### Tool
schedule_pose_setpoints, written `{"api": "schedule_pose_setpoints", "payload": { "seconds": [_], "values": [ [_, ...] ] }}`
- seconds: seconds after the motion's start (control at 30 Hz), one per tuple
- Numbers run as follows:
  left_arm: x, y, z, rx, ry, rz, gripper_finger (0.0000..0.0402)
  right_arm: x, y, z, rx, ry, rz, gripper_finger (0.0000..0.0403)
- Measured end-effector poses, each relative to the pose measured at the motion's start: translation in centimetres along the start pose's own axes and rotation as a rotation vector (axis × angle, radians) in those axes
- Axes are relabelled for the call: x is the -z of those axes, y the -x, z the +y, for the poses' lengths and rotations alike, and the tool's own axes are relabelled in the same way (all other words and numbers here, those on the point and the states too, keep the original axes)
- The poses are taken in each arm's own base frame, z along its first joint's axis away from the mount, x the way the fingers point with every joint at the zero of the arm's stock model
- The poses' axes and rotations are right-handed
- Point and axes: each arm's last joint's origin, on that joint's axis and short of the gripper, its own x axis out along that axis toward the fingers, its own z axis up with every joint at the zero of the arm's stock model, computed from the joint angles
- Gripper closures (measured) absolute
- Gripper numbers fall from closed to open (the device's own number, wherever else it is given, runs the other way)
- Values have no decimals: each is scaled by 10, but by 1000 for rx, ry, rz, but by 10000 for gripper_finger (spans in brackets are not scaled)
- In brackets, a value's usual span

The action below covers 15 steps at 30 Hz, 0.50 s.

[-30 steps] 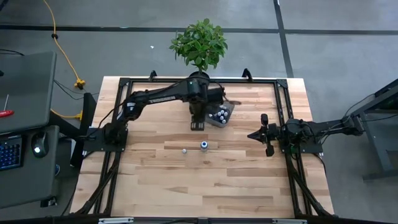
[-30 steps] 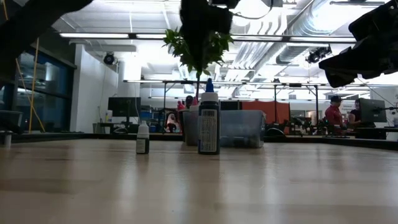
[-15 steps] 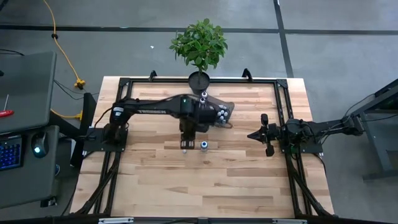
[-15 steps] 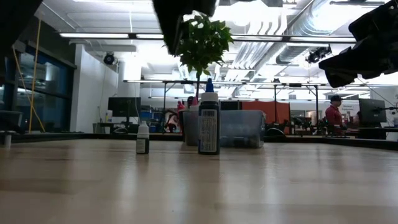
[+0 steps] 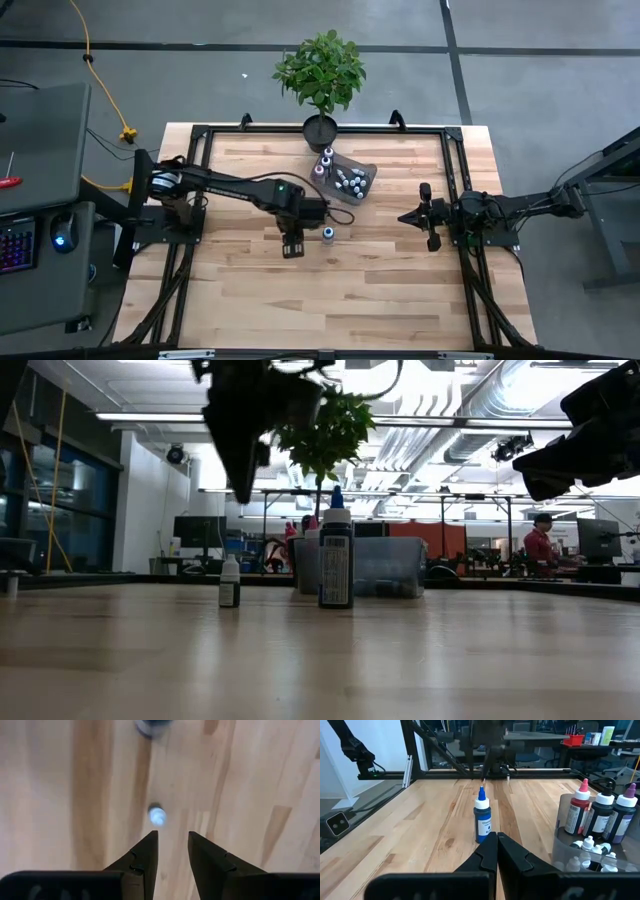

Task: Pick & Place food coloring
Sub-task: Put the small black food coloring bottle into the black bin

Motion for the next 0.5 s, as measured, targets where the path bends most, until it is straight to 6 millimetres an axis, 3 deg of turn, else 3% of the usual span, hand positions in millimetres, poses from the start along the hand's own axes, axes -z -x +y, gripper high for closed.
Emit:
{"api": "schedule_pose_setpoints", "payload": {
  "seconds": [0.23, 0.5],
  "values": [
    [22, -22, 0, 25, 23, -57, 298, 0, 0, 0, 0, 0, 0, 400],
    [27, -36, 5, -6, 46, -68, 298, 0, 0, 0, 0, 0, 0, 401]
  ]
}}
